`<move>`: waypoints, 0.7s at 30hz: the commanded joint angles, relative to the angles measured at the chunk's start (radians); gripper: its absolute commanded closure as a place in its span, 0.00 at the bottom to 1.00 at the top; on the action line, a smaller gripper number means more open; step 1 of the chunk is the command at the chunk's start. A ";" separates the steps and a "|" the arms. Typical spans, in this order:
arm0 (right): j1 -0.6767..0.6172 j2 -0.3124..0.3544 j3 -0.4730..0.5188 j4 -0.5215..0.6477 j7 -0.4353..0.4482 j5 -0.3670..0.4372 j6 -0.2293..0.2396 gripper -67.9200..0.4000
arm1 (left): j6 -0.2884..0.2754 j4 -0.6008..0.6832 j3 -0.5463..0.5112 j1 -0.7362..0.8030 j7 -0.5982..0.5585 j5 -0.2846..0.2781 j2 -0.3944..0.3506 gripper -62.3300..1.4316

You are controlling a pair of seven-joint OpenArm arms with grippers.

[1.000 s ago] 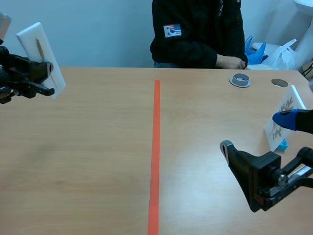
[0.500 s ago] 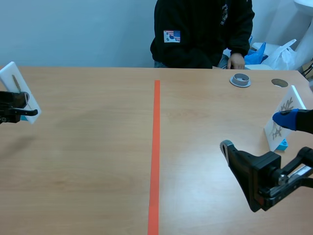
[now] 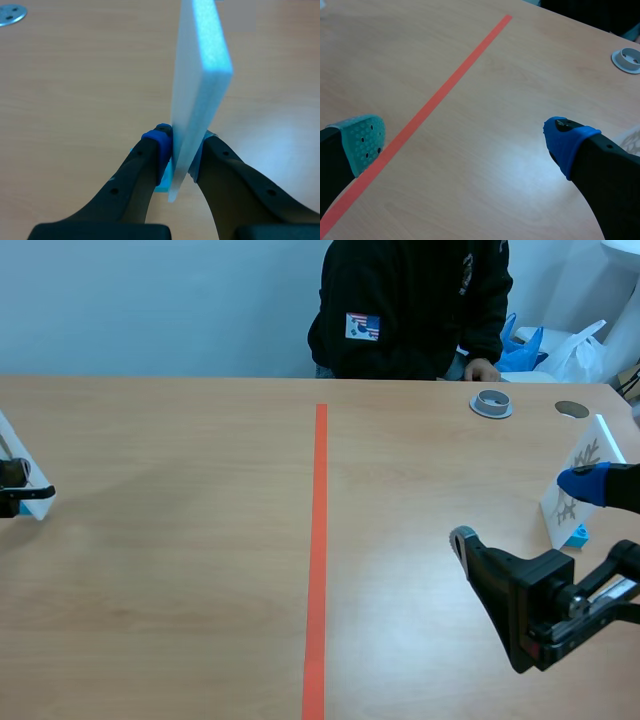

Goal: Sort the leaf by its shape. The table is split by an orange tape line. A compound leaf with several leaflets goes to the left side, a simple leaf with one blade goes to the right side. Return to the home posture when a red brick is placed on the table.

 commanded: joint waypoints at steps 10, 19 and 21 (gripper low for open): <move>0.012 0.005 0.009 0.003 0.014 0.007 0.000 0.00 | 0.004 0.000 0.048 -0.022 0.013 0.020 -0.010 0.77; 0.012 0.005 0.009 0.003 0.014 0.007 0.000 0.00 | 0.003 0.016 0.051 -0.019 0.009 0.015 -0.029 0.24; 0.012 0.005 0.009 0.003 0.014 0.007 0.000 0.00 | 0.003 0.042 0.051 -0.016 0.010 0.008 -0.038 0.09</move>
